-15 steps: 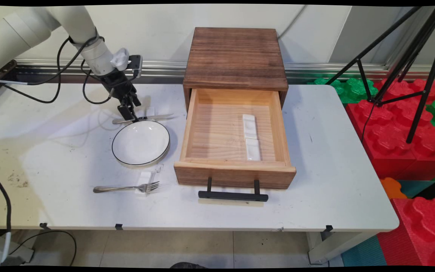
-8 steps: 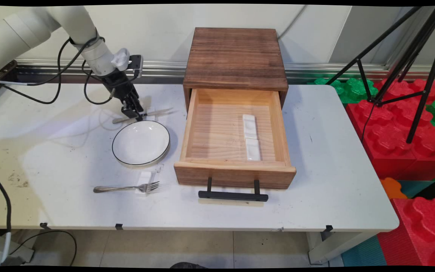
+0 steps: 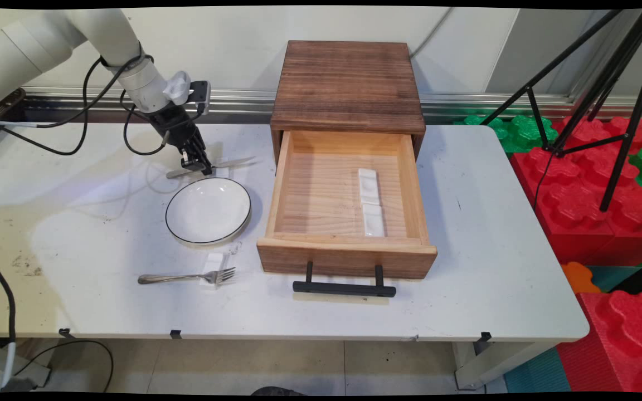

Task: Place the picked object into the drawer

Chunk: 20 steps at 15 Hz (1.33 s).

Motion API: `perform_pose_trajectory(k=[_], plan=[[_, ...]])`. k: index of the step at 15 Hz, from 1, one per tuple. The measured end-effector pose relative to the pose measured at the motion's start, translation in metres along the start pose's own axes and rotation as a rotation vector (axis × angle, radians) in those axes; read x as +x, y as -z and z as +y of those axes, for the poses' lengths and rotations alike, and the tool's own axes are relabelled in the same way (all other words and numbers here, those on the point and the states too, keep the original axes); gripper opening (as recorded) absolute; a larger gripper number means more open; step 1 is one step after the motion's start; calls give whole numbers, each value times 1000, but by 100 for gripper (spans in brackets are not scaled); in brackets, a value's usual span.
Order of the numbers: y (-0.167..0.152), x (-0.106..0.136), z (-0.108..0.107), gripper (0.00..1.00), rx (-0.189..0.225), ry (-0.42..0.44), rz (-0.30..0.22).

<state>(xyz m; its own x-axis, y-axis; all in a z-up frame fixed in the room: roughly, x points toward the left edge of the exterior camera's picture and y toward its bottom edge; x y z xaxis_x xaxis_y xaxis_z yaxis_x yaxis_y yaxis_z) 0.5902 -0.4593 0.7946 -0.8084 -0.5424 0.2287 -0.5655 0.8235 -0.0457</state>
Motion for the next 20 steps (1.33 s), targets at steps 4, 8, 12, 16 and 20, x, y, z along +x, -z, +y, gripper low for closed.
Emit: perform_pose_trajectory(k=[4,8,12,16,20], plan=[[6,0,2,0,19,14,6],[18,0,7,0,58,41,1],[44,2,16,0,131,85,-10],[76,8,29,0,202,137,-8],[104,19,44,0,254,172,8]])
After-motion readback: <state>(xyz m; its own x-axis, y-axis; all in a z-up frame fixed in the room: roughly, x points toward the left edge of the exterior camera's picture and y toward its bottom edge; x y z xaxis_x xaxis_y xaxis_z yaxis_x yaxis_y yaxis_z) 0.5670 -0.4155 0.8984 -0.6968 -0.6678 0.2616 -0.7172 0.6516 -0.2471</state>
